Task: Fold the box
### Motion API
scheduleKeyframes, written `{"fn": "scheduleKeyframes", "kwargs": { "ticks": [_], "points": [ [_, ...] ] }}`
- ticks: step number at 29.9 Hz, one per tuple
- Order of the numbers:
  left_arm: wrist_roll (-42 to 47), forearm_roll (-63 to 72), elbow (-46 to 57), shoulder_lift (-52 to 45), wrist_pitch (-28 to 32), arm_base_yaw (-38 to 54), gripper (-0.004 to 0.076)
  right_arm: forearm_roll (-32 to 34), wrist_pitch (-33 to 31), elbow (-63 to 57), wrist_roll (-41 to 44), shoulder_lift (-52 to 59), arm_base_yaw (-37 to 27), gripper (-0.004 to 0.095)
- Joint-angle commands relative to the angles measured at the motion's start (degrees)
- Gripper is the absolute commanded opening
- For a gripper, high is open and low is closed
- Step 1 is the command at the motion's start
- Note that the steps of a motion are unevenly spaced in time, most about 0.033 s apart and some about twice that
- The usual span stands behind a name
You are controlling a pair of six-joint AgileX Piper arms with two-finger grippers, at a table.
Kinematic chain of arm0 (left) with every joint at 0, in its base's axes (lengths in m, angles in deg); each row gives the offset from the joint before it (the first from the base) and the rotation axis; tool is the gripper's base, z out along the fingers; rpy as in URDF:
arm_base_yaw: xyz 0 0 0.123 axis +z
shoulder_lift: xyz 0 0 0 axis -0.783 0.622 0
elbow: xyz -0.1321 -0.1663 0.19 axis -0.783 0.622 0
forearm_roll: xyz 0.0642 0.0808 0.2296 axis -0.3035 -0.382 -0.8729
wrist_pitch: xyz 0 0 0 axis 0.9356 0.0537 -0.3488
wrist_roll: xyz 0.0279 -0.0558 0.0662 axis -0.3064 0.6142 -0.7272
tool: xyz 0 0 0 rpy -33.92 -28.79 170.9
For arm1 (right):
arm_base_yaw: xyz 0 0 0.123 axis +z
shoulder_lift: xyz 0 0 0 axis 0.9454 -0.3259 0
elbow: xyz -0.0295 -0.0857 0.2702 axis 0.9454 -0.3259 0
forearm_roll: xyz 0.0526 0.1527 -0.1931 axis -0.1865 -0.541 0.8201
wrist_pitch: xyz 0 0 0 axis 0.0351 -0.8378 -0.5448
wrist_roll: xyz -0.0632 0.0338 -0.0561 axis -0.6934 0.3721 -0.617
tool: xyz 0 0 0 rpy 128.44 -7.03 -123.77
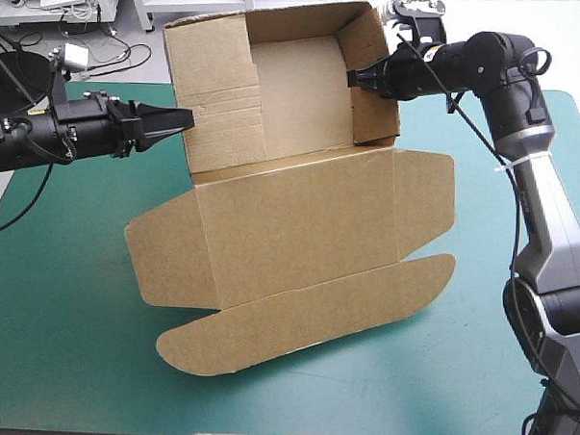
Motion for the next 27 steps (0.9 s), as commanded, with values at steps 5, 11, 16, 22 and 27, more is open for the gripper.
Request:
{"fn": "scheduleKeyframes", "kwargs": {
  "ticks": [5, 11, 16, 22, 27],
  "points": [
    [4.14, -5.72, -1.81, -1.46, 2.62, -0.28, 0.0411, 0.99, 3.74, 1.63, 0.74, 3.15, 4.16, -0.0016],
    [9.04, -12.81, -1.81, -1.46, 6.11, -0.28, 0.041, 0.29, 3.22, 1.63, 2.1, 3.15, 5.31, -0.0016],
    [10.64, -16.68, -1.57, -1.46, 9.06, -0.28, 0.0378, -0.58, 0.73, 1.63, 2.25, 3.48, 5.86, -0.0016],
    [11.08, -16.88, -1.25, -1.43, 9.81, -0.38, 0.006, 0.99, -1.57, 1.63, 3.11, 4.38, 7.52, -0.0013],
    [12.47, -17.92, -1.25, -0.98, 10.07, -2.97, -0.001, 3.53, -6.23, 1.63, 3.8, 4.51, 7.63, -0.0013]
  ]
}}
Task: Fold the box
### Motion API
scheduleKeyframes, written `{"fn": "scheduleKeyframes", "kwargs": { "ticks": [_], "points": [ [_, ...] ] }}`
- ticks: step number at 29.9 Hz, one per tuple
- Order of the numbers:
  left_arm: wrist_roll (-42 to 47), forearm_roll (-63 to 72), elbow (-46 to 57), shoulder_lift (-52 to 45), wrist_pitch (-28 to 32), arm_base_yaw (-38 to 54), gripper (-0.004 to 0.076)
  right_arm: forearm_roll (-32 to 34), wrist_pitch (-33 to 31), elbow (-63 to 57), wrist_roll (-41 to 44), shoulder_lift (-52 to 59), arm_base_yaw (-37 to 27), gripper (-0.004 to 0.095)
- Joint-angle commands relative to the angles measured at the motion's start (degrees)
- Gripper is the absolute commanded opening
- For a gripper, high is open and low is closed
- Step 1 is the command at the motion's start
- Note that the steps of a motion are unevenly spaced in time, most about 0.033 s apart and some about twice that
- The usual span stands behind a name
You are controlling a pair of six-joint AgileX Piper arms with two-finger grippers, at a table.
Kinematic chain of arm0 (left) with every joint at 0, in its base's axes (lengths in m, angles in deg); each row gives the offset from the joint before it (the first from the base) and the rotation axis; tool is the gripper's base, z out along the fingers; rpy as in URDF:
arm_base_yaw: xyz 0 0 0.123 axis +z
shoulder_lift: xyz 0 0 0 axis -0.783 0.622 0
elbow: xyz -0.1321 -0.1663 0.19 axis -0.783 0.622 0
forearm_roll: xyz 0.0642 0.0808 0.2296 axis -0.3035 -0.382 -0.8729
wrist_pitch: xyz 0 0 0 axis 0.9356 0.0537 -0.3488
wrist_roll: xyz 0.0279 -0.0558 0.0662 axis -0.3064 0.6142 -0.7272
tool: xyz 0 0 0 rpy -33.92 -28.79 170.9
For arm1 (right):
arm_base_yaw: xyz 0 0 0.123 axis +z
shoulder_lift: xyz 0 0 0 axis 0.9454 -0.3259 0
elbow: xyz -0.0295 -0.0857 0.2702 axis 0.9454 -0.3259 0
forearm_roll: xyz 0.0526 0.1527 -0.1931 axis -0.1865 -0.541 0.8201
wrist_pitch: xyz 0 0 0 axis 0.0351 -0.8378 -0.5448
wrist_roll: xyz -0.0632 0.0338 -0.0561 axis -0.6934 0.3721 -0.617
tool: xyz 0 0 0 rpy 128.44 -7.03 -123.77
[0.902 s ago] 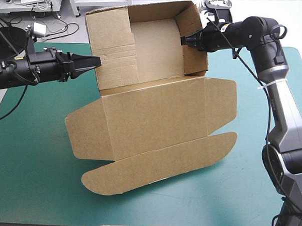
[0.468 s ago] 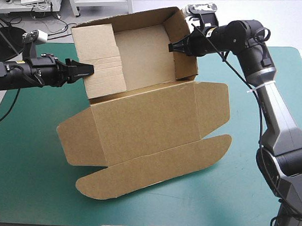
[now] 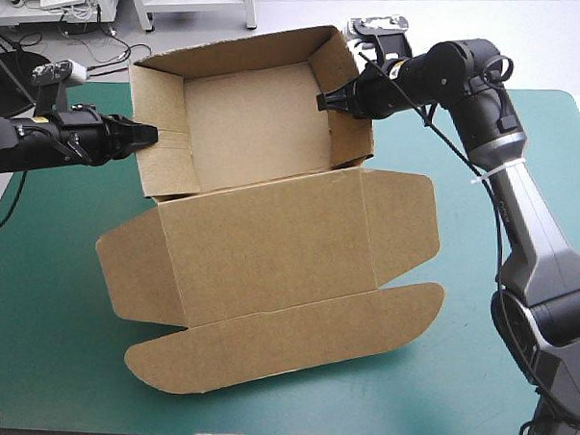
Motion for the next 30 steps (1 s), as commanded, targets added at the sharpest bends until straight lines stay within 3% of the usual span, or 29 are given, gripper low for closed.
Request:
{"fn": "scheduleKeyframes", "kwargs": {
  "ticks": [1, 10, 19, 24, 30],
  "points": [
    [1.19, 4.41, -1.42, -1.45, 2.21, -3.64, -0.001, -1.39, -1.84, 1.63, 0.23, 3.8, 0.53, -0.0013],
    [16.01, -20.63, -1.42, 2.15, 7.18, -20.19, -0.001, 2.42, -2.88, -3.91, 3.16, 4.54, 0.53, -0.0014],
    [20.6, -26.8, -1.42, 9.49, 7.33, -24.78, -0.001, 9.8, -2.88, -21.09, 3.9, 9.16, 0.53, -0.0014],
    [21.39, -29.47, -1.42, 12.36, 5.03, -26.02, -0.001, 9.57, -2.63, -30.1, 5.09, 10.07, 0.53, -0.0014],
    [24.54, -35.63, -1.42, 14.96, 4.8, -30.37, -0.001, 2.88, 7.22, -42.28, 4.82, 10.07, 0.53, -0.0015]
  ]
}}
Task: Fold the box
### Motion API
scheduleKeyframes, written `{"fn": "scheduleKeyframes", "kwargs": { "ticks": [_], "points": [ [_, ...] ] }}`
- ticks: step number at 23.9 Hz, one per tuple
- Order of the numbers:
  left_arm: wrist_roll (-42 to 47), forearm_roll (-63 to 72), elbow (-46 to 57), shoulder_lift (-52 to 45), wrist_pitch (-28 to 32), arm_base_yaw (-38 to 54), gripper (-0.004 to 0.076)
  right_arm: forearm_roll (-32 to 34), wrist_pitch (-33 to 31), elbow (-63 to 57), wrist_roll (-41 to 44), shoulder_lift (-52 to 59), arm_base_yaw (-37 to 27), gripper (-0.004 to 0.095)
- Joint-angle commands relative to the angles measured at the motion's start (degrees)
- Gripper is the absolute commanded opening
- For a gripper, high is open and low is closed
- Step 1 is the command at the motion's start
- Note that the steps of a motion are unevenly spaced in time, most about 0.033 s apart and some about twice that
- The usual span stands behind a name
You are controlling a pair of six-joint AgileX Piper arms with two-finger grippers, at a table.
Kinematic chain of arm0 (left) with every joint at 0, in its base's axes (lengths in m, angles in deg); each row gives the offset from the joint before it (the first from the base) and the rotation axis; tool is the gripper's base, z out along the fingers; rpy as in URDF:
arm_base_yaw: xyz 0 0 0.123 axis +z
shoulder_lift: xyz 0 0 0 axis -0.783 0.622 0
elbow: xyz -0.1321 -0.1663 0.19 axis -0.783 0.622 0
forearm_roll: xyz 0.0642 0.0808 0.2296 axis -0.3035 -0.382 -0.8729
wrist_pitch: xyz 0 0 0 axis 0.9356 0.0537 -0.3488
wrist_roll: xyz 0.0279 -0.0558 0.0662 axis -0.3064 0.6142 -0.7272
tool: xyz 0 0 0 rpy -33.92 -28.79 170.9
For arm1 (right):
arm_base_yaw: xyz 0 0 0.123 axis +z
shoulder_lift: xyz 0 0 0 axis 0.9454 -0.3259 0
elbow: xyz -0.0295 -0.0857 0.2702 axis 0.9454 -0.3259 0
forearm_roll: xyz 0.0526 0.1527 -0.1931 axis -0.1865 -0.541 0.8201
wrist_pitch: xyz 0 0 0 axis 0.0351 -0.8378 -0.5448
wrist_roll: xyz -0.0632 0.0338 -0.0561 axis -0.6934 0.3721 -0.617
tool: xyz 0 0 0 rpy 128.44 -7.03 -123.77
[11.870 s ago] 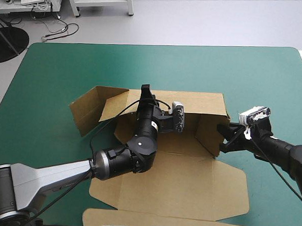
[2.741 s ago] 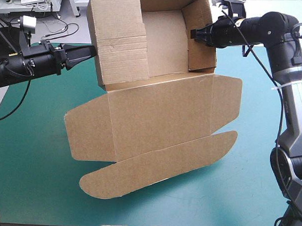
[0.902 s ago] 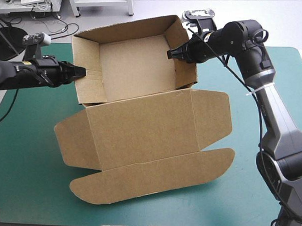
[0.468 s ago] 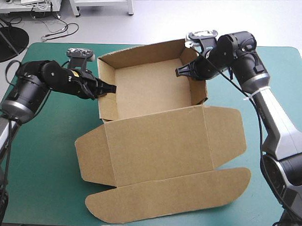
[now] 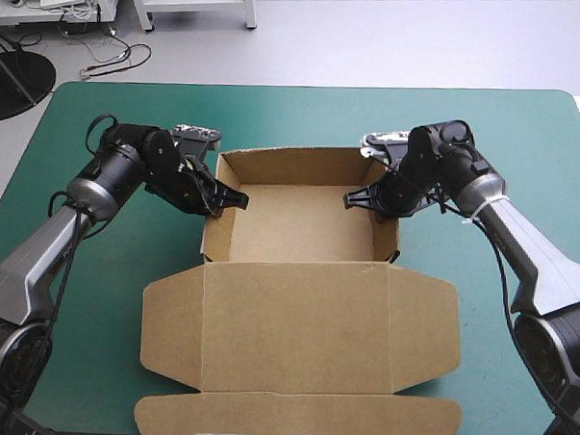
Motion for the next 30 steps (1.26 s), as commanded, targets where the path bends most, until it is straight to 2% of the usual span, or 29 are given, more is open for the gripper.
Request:
{"fn": "scheduleKeyframes", "kwargs": {
  "ticks": [1, 10, 13, 15, 18, 19, 21, 23, 25, 30],
  "points": [
    [1.94, -1.14, -1.71, -0.78, 4.09, -2.94, -0.001, -7.69, 5.41, -4.22, -2.59, 3.12, 0.53, -0.0015],
    [3.04, -2.91, -1.71, 6.12, 3.86, -5.81, -0.001, -6.17, 14.08, -11.14, -2.59, 3.12, 0.53, -0.0015],
    [2.91, -3.01, -1.71, 7.33, 3.39, -5.81, -0.0009, -5.83, 14.54, -10.92, -2.59, 3.12, 0.53, -0.0014],
    [2.91, -3.16, -1.71, 8.09, 1.47, -5.81, -0.0006, -5.45, 13.51, -10.8, -2.81, 3.12, 0.53, 0.0023],
    [2.91, -3.13, -1.71, 9.36, -1.61, -5.69, 0.008, -2.38, 11.01, -10.8, -2.81, 3.12, 0.53, 0.0281],
    [2.47, -3.13, -1.71, 9.48, -2.25, -5.69, 0.0136, -1.26, 10.46, -10.8, -2.81, 3.12, 0.53, 0.0363],
    [1.3, -3.13, -1.71, 9.52, -2.41, -5.69, 0.0272, -0.01, 10.21, -10.8, -2.81, 3.12, 0.53, 0.0441],
    [1.3, -3.29, -1.71, 9.52, -1.83, -5.69, 0.0432, 0.91, 10.12, -10.8, -2.81, 3.12, 0.43, 0.0472],
    [1.45, -3.51, -1.71, 9.52, -1.43, -5.69, 0.0507, 1.54, 10.08, -10.8, -2.81, 3.12, 0.43, 0.0473],
    [1.69, -5.11, -1.71, 9.52, -1.03, -5.69, 0.0522, 5.08, 10.6, -9.3, -1.13, 3.12, 0.43, 0.0473]
  ]
}}
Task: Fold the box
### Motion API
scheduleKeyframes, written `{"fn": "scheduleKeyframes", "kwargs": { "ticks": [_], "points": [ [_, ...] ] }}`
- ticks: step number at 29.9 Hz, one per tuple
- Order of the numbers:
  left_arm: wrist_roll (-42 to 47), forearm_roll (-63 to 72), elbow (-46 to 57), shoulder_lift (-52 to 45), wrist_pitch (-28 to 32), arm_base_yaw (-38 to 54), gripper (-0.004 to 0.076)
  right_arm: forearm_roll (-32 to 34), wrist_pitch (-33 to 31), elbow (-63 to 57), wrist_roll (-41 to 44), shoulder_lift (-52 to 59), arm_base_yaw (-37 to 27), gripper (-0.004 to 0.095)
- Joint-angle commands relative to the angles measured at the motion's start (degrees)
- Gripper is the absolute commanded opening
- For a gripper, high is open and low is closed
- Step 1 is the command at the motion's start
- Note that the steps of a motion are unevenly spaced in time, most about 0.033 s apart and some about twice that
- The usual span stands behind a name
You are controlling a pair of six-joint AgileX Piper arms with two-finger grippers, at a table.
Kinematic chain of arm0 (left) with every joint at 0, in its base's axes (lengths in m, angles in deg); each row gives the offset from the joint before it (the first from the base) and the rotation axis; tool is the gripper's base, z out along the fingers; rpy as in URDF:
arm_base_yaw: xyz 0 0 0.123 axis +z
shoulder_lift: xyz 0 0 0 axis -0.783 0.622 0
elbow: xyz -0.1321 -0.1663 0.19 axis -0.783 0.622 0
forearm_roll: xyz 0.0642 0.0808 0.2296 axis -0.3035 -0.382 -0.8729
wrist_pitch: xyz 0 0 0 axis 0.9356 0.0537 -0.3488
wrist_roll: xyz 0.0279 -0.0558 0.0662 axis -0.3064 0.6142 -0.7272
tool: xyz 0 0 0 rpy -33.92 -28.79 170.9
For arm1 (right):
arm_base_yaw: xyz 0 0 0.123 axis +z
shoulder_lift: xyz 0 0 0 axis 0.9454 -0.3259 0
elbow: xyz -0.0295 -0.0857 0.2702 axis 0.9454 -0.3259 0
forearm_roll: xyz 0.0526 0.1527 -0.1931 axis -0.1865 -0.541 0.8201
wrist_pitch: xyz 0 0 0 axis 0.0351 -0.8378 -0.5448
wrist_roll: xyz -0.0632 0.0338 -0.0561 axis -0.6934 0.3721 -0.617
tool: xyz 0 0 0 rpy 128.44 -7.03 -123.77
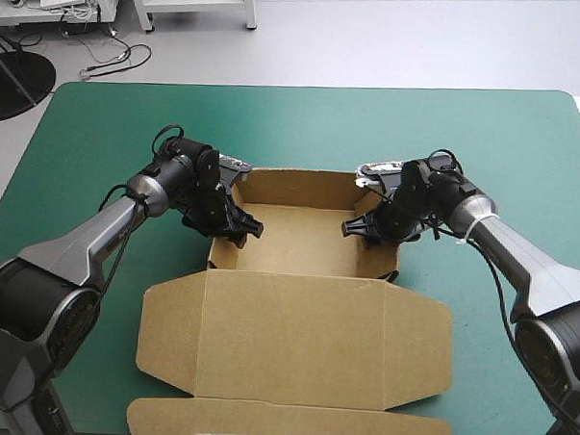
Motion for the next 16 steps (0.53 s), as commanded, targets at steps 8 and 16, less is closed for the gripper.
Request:
{"fn": "scheduleKeyframes", "kwargs": {
  "ticks": [8, 16],
  "points": [
    [2.71, 0.99, -0.68, -1.92, 3.04, -0.9, 0.0522, 8.36, 0.44, 8.73, 2.86, 2.41, -0.27, 0.0473],
    [2.71, -0.49, -7.09, -1.92, -1.57, -0.9, 0.0522, 8.23, -1.69, 14.63, 2.15, 2.79, -0.27, 0.0472]
  ]
}}
